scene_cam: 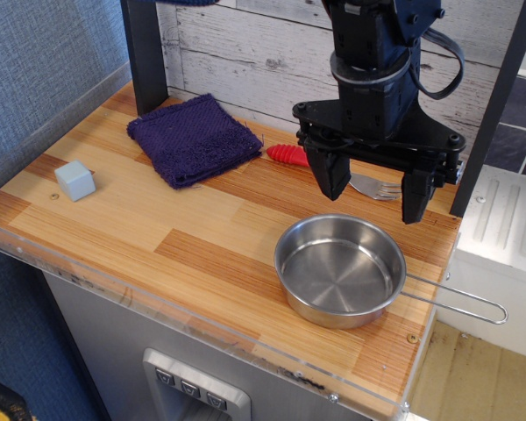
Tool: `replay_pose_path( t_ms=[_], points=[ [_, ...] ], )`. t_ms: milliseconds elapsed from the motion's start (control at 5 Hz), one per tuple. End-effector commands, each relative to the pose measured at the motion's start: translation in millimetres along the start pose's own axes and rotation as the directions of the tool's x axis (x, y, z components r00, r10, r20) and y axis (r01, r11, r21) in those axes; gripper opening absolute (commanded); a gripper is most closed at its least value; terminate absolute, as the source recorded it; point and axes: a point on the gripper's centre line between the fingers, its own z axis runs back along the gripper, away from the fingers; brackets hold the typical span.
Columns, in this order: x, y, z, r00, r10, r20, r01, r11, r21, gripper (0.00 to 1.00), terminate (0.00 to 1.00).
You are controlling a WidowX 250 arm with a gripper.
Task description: Place the purple towel to the left of the bowl
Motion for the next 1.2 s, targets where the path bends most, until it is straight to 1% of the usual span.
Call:
replay_pose_path(
  t_ms=[0, 200, 600, 1000],
  points=[
    [0.0, 0.0, 0.0, 1.000, 0.000, 0.000, 0.000, 1.000, 0.000, 1.00, 0.00],
    [16.2, 21.7, 2.3, 1.000, -0.002, -0.006, 0.003, 1.000, 0.021, 1.00, 0.00],
    [30.9, 65.5, 7.1, 0.999, 0.036, 0.030, -0.037, 0.999, 0.032, 1.00, 0.00],
    [48.2, 117.6, 11.9, 0.997, 0.050, 0.065, -0.059, 0.989, 0.137, 1.00, 0.00]
  ],
)
